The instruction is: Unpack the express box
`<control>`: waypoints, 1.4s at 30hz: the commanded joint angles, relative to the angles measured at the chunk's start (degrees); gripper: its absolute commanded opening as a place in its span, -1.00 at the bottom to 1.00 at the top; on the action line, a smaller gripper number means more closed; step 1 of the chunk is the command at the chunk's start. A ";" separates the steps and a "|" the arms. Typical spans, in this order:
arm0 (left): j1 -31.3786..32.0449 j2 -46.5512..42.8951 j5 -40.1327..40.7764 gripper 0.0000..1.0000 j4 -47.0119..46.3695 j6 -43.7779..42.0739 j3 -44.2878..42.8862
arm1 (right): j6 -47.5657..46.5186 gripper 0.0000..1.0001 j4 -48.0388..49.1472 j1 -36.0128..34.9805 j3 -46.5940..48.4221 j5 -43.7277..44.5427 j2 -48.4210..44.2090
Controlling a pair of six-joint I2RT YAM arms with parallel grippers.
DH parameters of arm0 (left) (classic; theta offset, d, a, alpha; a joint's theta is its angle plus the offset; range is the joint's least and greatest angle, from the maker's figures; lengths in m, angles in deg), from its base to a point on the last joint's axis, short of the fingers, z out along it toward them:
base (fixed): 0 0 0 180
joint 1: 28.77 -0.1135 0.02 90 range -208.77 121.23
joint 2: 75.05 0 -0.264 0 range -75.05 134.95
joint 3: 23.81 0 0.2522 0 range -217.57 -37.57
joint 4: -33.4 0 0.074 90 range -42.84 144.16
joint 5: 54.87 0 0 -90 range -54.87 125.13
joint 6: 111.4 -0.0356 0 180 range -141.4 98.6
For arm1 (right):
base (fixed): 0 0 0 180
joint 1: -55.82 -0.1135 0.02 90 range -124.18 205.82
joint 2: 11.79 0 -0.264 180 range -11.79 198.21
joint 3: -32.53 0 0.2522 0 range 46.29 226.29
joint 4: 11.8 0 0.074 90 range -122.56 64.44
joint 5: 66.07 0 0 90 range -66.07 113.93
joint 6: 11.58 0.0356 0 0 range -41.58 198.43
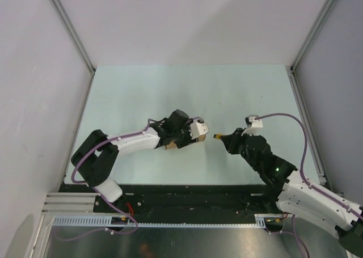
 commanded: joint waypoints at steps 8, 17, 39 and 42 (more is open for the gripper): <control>1.41 1.30 3.12 -0.44 2.72 0.83 1.92 | -4.34 -1.00 16.65 2.61 2.20 -1.00 10.22; 1.59 1.74 2.86 -0.46 2.72 1.10 1.66 | -5.04 -1.00 22.47 2.79 3.43 -1.43 15.32; 1.68 1.38 2.50 -0.48 2.63 1.45 2.10 | -6.89 -1.00 25.55 3.05 3.52 0.32 18.23; 1.68 1.47 2.50 -0.48 2.55 1.45 2.10 | -6.89 -1.00 25.46 3.05 3.52 0.32 18.58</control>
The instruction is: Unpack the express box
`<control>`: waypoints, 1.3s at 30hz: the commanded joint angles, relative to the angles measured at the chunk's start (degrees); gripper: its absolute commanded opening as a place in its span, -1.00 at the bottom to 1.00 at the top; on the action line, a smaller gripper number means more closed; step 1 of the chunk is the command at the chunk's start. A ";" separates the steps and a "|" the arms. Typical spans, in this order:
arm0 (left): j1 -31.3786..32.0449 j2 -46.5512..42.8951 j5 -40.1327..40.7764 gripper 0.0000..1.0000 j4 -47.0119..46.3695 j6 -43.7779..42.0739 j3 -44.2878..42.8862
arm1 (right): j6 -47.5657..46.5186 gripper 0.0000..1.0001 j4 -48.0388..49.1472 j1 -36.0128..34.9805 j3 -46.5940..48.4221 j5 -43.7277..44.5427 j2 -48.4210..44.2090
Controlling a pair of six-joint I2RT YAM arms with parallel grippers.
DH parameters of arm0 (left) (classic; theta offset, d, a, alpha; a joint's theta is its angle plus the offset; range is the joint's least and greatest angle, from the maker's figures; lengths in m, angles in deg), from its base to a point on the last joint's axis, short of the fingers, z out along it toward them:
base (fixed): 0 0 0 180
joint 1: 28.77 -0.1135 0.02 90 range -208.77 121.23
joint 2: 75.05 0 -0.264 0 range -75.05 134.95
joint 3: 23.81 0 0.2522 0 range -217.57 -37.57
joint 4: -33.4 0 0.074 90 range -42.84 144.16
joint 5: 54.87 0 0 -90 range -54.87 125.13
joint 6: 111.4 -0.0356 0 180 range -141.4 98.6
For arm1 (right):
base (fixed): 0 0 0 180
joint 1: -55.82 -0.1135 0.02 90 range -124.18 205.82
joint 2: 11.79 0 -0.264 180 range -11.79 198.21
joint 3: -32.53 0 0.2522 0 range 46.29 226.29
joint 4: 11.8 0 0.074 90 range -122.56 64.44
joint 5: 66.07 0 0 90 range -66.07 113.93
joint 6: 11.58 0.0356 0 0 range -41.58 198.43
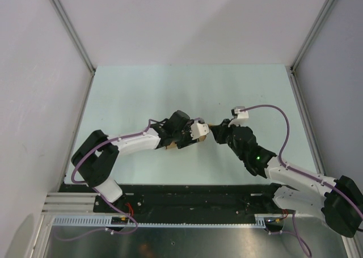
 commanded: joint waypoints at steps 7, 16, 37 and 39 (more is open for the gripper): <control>0.48 1.60 0.87 -0.49 2.96 1.45 1.86 | -1.31 -1.00 2.44 0.25 2.54 2.55 0.38; 0.47 1.69 0.95 -0.49 2.87 1.45 1.95 | -1.14 -1.00 3.23 0.34 2.54 1.15 2.49; 0.21 2.83 1.13 -0.50 2.96 2.15 0.89 | 2.81 -1.00 -14.06 -3.88 2.45 -2.02 -2.60; 0.04 2.92 0.87 -0.49 2.96 2.51 0.72 | 3.08 -1.00 -14.87 -3.96 2.54 -1.76 -4.88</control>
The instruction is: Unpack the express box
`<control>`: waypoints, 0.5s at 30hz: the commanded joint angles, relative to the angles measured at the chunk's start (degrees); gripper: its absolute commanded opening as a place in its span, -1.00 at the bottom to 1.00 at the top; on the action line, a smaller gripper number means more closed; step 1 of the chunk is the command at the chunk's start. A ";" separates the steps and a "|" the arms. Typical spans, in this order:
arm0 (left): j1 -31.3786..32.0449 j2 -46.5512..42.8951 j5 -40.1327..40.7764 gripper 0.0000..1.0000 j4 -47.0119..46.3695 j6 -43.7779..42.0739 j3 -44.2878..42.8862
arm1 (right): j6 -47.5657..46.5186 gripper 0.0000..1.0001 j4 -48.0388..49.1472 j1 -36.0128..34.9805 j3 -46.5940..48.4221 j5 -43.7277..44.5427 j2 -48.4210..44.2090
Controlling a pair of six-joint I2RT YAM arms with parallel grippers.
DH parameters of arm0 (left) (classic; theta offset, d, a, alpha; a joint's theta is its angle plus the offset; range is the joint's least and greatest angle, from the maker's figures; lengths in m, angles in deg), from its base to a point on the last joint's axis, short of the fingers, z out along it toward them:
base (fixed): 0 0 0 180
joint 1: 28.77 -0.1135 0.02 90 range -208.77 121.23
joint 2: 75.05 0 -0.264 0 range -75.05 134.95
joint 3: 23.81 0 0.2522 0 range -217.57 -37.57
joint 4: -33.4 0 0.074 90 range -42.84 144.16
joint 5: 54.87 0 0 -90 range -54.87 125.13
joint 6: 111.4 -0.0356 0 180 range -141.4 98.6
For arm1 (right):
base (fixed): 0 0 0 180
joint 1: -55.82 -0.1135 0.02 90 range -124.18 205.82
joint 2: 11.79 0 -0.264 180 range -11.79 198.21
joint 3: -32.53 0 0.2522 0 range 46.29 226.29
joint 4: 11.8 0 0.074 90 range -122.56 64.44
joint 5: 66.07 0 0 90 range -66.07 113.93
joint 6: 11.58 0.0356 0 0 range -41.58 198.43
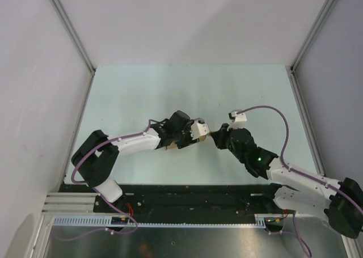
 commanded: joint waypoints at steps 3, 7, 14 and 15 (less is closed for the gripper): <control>-0.14 2.35 0.23 -0.46 3.03 2.20 0.61 | 2.16 -1.00 -9.88 -1.36 1.33 -1.38 -6.71; -0.14 0.68 -0.04 -0.14 3.03 2.29 0.08 | 2.86 -1.00 -12.17 0.39 2.04 0.11 -11.02; -0.14 -3.09 1.46 0.99 3.03 1.76 -5.18 | 5.49 -1.00 -17.26 5.48 4.76 0.47 -13.13; -0.14 -3.45 1.72 0.99 3.03 1.68 -5.89 | 5.85 -1.00 -18.31 6.10 4.94 0.29 -13.31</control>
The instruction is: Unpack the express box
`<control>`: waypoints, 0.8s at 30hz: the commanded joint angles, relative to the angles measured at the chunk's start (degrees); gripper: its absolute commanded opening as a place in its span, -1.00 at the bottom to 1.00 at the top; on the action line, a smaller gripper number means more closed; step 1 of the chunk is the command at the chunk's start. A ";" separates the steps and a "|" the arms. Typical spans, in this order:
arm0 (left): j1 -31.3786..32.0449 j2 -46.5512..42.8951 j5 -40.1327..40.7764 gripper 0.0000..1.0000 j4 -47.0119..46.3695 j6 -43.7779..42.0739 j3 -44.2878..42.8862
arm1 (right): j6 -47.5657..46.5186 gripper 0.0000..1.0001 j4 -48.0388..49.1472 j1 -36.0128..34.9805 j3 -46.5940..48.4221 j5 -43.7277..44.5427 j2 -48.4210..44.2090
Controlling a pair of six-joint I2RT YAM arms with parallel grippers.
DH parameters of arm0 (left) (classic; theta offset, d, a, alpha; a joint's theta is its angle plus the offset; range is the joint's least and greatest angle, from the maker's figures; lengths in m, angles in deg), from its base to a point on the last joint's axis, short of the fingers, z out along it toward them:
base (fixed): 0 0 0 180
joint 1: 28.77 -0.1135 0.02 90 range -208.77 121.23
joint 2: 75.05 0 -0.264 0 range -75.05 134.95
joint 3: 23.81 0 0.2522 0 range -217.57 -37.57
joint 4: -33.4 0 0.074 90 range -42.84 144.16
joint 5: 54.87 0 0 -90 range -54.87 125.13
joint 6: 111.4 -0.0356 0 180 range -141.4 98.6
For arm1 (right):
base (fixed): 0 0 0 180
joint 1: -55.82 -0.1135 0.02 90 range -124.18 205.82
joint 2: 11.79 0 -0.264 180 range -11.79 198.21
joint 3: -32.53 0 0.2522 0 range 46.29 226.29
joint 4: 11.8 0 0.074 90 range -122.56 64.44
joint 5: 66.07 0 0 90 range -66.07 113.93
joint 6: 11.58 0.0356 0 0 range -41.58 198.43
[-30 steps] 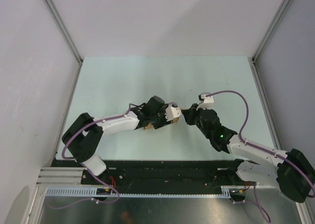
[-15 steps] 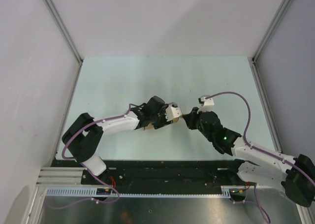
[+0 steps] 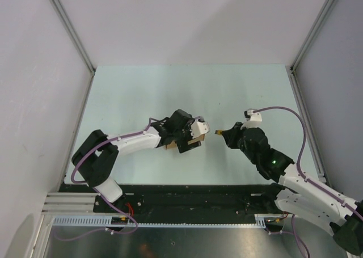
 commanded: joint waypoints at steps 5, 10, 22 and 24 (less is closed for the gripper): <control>-0.05 -6.63 2.45 0.99 0.82 0.34 -8.25 | 4.18 -1.00 -6.16 5.79 3.28 -0.61 -0.46; -0.14 -11.02 2.10 0.99 0.73 0.86 -8.78 | 6.90 -1.00 -6.34 10.01 3.19 -4.55 2.88; -6.63 -28.07 12.63 0.99 -0.59 20.25 -6.59 | 9.89 -0.85 15.53 27.76 1.43 -28.89 22.90; -9.62 -31.15 12.99 0.99 -0.50 23.52 -5.18 | 10.24 -0.81 18.79 29.96 1.43 -31.01 25.81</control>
